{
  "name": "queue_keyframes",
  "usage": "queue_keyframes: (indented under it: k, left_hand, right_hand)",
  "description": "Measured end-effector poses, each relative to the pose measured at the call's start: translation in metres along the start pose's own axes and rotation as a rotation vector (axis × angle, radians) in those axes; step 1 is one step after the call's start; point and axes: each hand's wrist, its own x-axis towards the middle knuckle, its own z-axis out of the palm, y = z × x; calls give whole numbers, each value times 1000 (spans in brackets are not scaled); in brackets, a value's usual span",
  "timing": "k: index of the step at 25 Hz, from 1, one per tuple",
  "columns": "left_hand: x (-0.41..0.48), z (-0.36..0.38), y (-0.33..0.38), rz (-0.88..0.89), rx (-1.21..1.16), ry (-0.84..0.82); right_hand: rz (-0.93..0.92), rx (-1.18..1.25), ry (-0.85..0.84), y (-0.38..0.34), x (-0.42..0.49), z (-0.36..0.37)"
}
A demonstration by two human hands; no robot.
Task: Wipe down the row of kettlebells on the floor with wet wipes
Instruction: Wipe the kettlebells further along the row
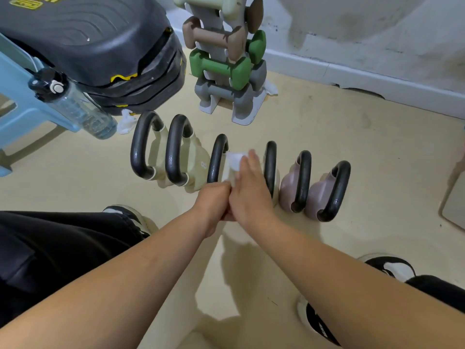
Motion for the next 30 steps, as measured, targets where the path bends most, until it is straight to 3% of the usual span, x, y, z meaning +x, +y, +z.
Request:
queue_keyframes:
  k: [4,8,12,17,24,30]
  left_hand:
    - [6,-27,-15,-128,80,47]
    - [19,-40,-15,-122,24,36]
    - [24,-44,-13,-175,81,-49]
    - [29,-39,-18,-175,158,-96]
    - [15,-30,-29,-170,370,-94]
    - [-3,-4,-17,-32,415,-95]
  right_hand:
    - [361,317,-20,-14,34,6]
    - [475,406,-83,-15,68,31]
    - [711,626,-154,-20,95,35]
    - [499,477,-221,-18,77,45]
    - [530,387,-290,-2,18,20]
    - [324,291,-162,-22,-9,-27]
